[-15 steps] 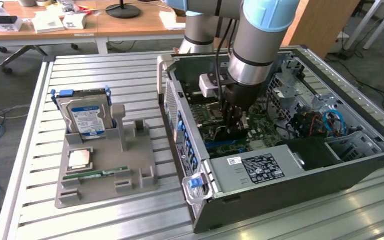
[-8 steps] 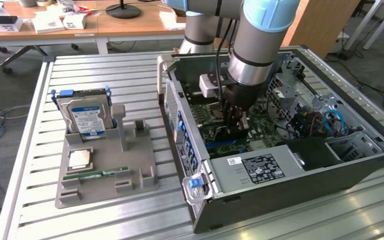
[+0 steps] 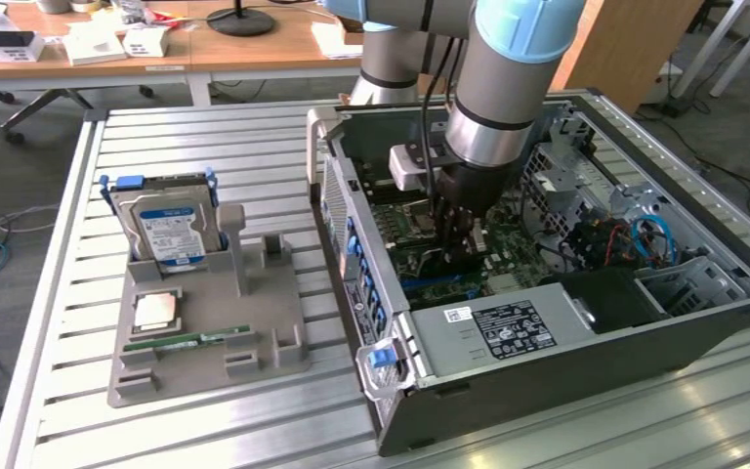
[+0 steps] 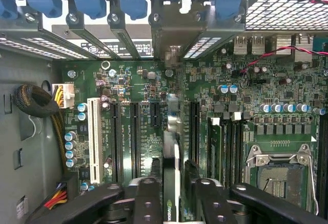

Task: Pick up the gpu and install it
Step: 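Insert the gpu into the slot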

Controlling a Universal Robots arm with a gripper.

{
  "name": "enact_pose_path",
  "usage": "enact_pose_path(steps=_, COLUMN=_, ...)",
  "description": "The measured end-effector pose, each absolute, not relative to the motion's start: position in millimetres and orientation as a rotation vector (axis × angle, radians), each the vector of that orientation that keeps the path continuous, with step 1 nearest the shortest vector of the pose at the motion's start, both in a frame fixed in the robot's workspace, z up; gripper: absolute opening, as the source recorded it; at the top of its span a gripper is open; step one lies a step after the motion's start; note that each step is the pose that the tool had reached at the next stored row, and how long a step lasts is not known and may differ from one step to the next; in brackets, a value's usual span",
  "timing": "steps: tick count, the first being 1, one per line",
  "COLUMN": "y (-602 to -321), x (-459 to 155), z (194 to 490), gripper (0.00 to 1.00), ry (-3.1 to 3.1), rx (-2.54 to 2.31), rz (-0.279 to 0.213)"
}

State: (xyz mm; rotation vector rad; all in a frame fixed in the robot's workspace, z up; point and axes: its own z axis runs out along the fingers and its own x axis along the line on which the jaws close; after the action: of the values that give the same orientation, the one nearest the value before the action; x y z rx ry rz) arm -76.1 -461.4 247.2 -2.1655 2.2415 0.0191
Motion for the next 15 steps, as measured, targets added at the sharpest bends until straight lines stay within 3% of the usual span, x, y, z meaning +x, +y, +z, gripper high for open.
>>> enact_pose_path(steps=1, y=-461.4, x=-76.1, z=247.2, gripper=0.34, ry=2.241, rx=-2.165, rz=0.019)
enact_pose_path(steps=7, y=-461.4, x=-76.2, z=248.8, gripper=0.34, ry=2.241, rx=-2.165, rz=0.020)
enact_pose_path(steps=15, y=-461.4, x=-76.1, z=273.2, gripper=0.34, ry=2.240, rx=-2.164, rz=0.021)
